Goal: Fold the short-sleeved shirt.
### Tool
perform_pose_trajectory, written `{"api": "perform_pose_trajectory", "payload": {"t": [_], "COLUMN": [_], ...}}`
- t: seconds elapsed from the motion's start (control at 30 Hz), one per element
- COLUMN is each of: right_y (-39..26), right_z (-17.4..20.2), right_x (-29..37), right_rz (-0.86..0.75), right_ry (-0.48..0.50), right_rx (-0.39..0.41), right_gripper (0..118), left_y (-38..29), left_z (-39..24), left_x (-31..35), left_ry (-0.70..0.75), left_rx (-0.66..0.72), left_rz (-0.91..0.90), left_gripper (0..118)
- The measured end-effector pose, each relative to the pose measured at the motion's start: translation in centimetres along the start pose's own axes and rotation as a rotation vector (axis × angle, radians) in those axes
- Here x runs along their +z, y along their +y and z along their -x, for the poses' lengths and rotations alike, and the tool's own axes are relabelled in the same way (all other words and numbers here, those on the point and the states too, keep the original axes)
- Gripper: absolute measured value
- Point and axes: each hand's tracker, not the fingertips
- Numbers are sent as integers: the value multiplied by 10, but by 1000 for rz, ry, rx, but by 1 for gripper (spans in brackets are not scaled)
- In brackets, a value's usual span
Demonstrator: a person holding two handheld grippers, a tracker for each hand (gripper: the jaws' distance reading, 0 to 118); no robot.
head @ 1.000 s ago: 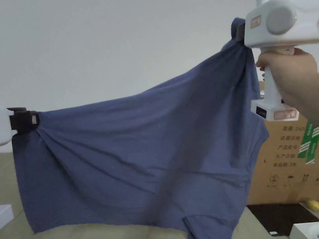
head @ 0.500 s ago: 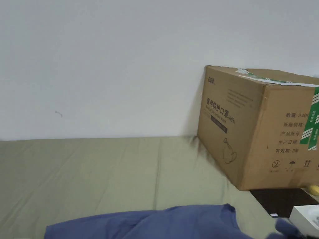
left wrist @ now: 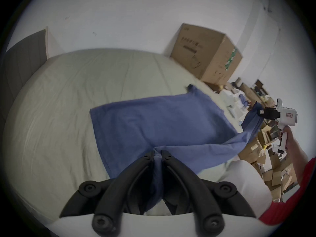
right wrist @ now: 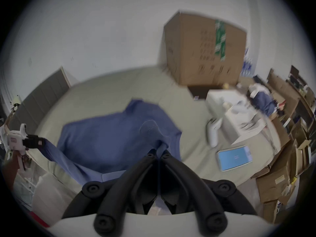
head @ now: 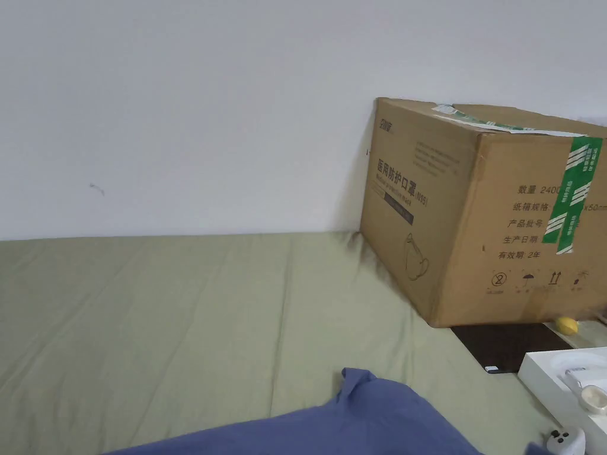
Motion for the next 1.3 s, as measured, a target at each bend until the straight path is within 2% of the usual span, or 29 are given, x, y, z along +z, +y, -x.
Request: {"api": "perform_pose_trajectory", "payload": {"t": [0.1,0.13,0.17,0.2,0.23,0.27,0.3,0.33,0.4,0.5,0.57,0.6,0.63,0.67,0.7,0.73,0.77,0.8,0.83,0.9,1.0,1.07,1.1,1.13,1.17,1.2,1.23,1.27,1.3], "right_y": [-7,-9,-11,-11,-12,-13,-13,-12,-10,-8,-9,-12,-15,-17,-18,-19,-19,-19,-19,-13,-6,-4,-4,-4,-4,-4,-5,-6,-6], "right_z": [3,4,6,8,7,11,14,17,29,56,78,91,103,115,128,139,149,158,162,165,168,163,160,159,156,155,153,151,150], "right_x": [-77,-96,-111,-123,-132,-135,-133,-125,-99,-60,-32,-16,-3,9,17,24,27,31,35,37,37,33,30,27,22,18,15,11,6], "right_rz": [138,162,184,211,226,234,228,185,96,-21,-115,-174,-223,-267,-301,-330,-350,-368,-389,-396,-378,-363,-358,-350,-333,-313,-299,-288,-275], "right_ry": [-27,-44,-54,-65,-65,-65,-54,-21,5,-33,53,106,146,188,201,200,186,176,179,249,255,257,263,261,252,242,241,240,238], "right_rx": [-45,-71,-90,-102,-118,-141,-159,-168,-152,-75,-36,-23,-10,5,26,52,78,87,84,73,66,58,55,54,53,50,46,43,43], "right_gripper": [2,5,14,41,68,98,117,118,115,115,113,105,92,68,32,6,1,0,0,0,0,0,0,0,0,0,0,0,0], "left_y": [1,2,2,2,2,3,4,5,4,-8,-21,-27,-34,-43,-48,-50,-50,-51,-45,-17,47,77,84,90,95,96,99,102,106], "left_z": [12,13,17,21,24,29,30,31,34,22,16,10,4,-5,-14,-21,-27,-32,-31,-23,24,58,72,82,92,101,108,115,123], "left_x": [-34,-42,-48,-52,-52,-49,-42,-34,-14,18,37,47,56,67,75,81,84,91,95,97,58,10,-12,-31,-48,-68,-83,-96,-107], "left_ry": [51,76,102,120,140,154,145,134,112,116,114,53,30,42,81,119,159,177,144,130,164,164,170,174,223,271,315,338,332], "left_rx": [55,65,84,110,136,164,179,191,209,221,239,249,250,240,219,200,181,173,174,172,215,241,242,249,247,262,262,260,263], "left_rz": [39,53,46,38,29,9,-29,-66,-127,-228,-286,-295,-337,-411,-464,-483,-500,-526,-528,-491,-219,-2,46,54,66,71,75,64,4], "left_gripper": [13,24,41,74,97,110,113,113,113,113,112,104,87,55,9,0,0,0,0,0,0,0,0,2,19,70,107,118,115]}}
